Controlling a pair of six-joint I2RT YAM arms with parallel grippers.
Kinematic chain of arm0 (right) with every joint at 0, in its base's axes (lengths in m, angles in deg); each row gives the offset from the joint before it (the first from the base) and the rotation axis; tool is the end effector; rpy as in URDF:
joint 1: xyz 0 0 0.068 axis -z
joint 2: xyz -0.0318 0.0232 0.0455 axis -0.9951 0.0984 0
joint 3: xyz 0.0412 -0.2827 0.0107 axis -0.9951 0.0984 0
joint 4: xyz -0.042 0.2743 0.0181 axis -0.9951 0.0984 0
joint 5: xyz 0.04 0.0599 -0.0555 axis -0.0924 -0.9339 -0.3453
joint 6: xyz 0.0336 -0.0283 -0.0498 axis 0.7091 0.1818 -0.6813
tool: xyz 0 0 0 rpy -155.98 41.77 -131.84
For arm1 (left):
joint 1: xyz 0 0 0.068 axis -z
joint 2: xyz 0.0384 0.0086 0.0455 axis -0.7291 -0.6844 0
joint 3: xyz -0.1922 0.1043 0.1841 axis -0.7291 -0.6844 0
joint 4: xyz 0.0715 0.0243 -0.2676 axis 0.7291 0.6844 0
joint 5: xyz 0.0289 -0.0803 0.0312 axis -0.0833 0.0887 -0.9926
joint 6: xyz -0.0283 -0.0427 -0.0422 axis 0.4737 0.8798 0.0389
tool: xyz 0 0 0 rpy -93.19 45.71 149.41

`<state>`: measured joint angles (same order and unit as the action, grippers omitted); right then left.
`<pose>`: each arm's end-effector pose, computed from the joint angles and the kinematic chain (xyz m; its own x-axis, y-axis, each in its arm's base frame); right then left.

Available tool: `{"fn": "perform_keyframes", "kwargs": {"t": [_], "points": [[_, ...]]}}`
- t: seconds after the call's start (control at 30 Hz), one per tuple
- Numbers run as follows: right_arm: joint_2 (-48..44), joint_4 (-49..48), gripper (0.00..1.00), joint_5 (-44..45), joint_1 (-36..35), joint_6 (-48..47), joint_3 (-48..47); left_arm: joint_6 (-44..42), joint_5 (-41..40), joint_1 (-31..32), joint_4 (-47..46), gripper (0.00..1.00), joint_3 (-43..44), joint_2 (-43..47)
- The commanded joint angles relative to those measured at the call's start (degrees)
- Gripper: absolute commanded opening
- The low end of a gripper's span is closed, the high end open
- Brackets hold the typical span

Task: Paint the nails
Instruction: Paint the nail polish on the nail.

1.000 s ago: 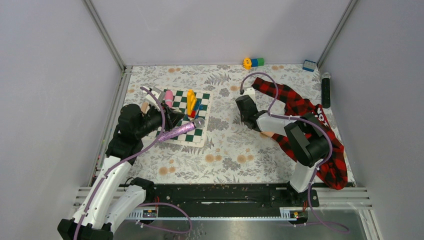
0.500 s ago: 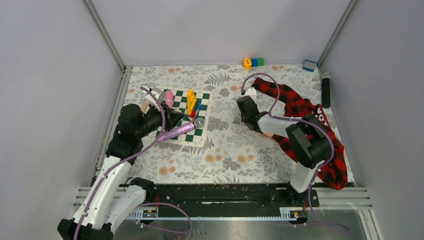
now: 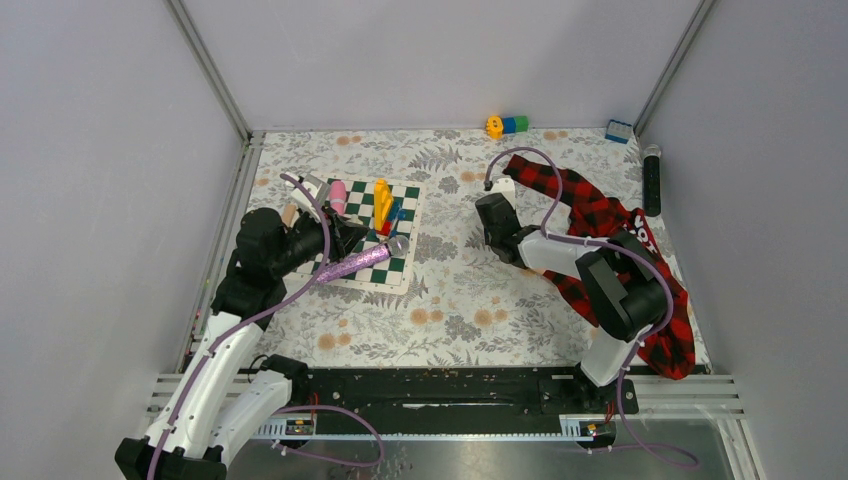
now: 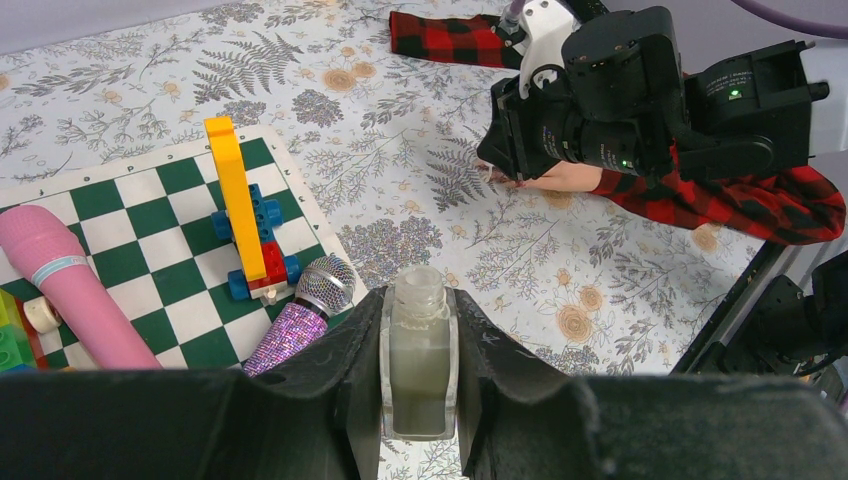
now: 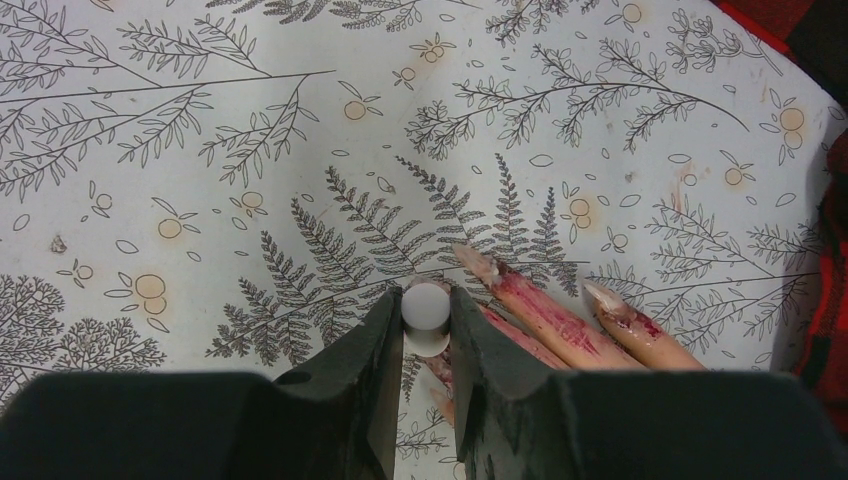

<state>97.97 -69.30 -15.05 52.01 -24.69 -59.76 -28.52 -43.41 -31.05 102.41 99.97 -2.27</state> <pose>0.3389 0.1849 0.1593 -0.5499 -0.1200 -0.8266 -0.0373 0.9922 -0.1192 0.1846 -0.0777 0.3481 -0.3006 -0.0603 -0.9519 0.6423 0.7250 -0.2487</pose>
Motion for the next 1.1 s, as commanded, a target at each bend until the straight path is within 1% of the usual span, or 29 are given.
{"fn": "perform_keyframes", "kwargs": {"t": [0.0,1.07], "points": [[-3.0,0.4,0.00,1.1,-0.7,-0.5,0.9,0.7,-0.3,-0.3,-4.0,0.00,-0.1,1.3],[-5.0,1.8,0.00,3.8,-1.2,-0.9,1.7,1.0,-0.6,-0.3,-4.0,0.00,-0.2,1.9]]}}
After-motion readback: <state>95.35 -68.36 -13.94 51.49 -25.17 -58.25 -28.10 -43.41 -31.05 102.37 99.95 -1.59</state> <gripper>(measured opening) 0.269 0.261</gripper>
